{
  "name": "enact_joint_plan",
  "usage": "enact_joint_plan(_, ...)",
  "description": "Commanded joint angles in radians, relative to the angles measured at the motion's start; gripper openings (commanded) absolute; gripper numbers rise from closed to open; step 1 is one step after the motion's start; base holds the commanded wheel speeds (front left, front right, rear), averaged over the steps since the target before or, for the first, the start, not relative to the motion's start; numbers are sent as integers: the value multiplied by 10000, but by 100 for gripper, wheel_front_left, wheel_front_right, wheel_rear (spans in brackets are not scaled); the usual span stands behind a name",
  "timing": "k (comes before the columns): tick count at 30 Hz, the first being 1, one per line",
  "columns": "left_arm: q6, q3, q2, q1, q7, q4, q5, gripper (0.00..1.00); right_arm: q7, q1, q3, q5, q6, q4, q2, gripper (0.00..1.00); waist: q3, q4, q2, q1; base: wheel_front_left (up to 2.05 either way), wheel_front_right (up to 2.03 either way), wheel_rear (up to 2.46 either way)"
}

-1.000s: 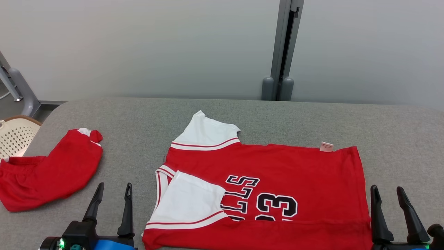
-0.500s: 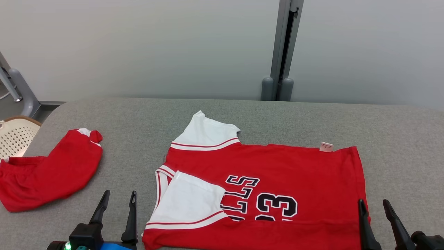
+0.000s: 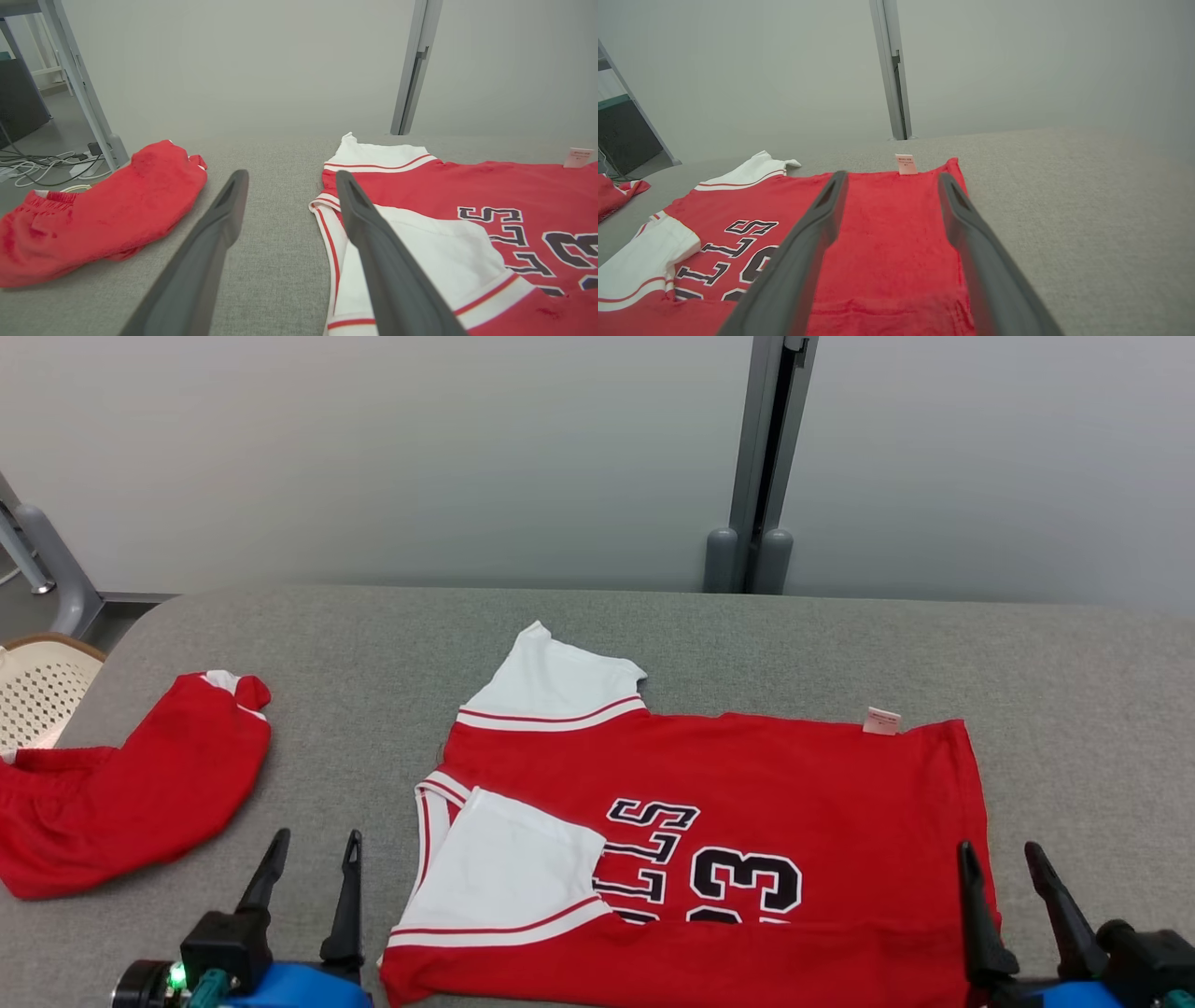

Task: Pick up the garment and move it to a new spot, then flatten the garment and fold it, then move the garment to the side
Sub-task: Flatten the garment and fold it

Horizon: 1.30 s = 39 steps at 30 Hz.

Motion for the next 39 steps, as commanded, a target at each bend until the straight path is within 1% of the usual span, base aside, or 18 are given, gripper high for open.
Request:
enact_joint_plan(1,-74,-20,144,-567,-48,139,-21,100,42,-483,-27,-93,1,124,-125,100,116,-26,-1,0,0,0,0)
enact_joint_plan(8,-250,-384,674,-2841,-46,627,-48,100,326,-2584,100,-269,1,519,-748,100,996,-194,-1,0,0,0,0)
enact_joint_plan(13,-328,-701,1040,-4819,-11,1308,-527,100,911,-4334,6,-397,1,932,-1060,100,1913,-467,-1,0,0,0,0)
enact_joint_plan(16,-338,-1253,1311,-5947,157,1677,-1001,100,1336,-5263,42,-478,1,1150,-1142,100,2571,-724,-1,0,0,0,0)
enact_joint_plan(17,-338,-1253,1311,-5947,157,1677,-1001,100,1336,-5263,42,-478,1,1150,-1142,100,2571,-724,-1,0,0,0,0)
enact_joint_plan(19,-316,-1708,1603,-6665,319,1918,-1410,100,1567,-5759,16,-553,1,1274,-1182,100,2947,-870,-1,0,0,0,0)
enact_joint_plan(23,-314,-2482,2092,-7883,682,2354,-2426,100,1939,-6465,238,-583,1,1405,-1241,100,3731,-1155,-1,0,0,0,0)
enact_joint_plan(24,-315,-2721,2286,-8175,866,2508,-2617,100,2007,-6614,336,-534,1,1427,-1249,100,3928,-1243,-1,0,0,0,0)
enact_joint_plan(29,-314,-3804,3066,-9293,1464,3174,-3743,100,2063,-7187,755,-368,1,1463,-1143,100,4683,-1675,-1,0,0,0,0)
enact_joint_plan(31,-315,-4313,3295,-9568,1696,3411,-4182,100,2029,-7380,915,-306,1,1491,-1121,100,4891,-1827,-1,0,0,0,0)
enact_joint_plan(35,-315,-5250,3647,-9909,1988,3766,-4952,100,1979,-7675,1120,-211,1,1584,-1139,100,5145,-2033,-1,0,0,0,0)
enact_joint_plan(39,-316,-6043,3812,-10083,2142,4045,-5571,100,1951,-7897,1289,-160,1,1657,-1084,100,5333,-2203,-1,0,0,0,0)
